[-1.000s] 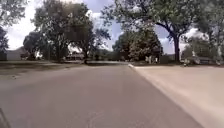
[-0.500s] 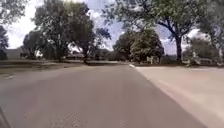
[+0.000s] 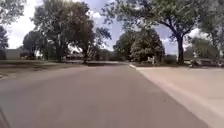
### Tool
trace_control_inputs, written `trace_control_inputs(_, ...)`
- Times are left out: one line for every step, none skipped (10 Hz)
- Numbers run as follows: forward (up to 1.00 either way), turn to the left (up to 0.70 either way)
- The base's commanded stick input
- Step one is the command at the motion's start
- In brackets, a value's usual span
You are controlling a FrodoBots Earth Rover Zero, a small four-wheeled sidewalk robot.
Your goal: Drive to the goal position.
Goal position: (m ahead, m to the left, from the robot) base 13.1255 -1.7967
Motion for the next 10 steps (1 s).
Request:
trace_control_inputs(0.7,0.0)
trace_control_inputs(0.7,0.0)
trace_control_inputs(0.7,0.0)
trace_control_inputs(0.7,0.0)
trace_control_inputs(0.7,0.0)
trace_control_inputs(0.7,0.0)
trace_control_inputs(0.7,0.0)
trace_control_inputs(0.7,0.0)
trace_control_inputs(0.7,0.0)
trace_control_inputs(0.7,0.0)
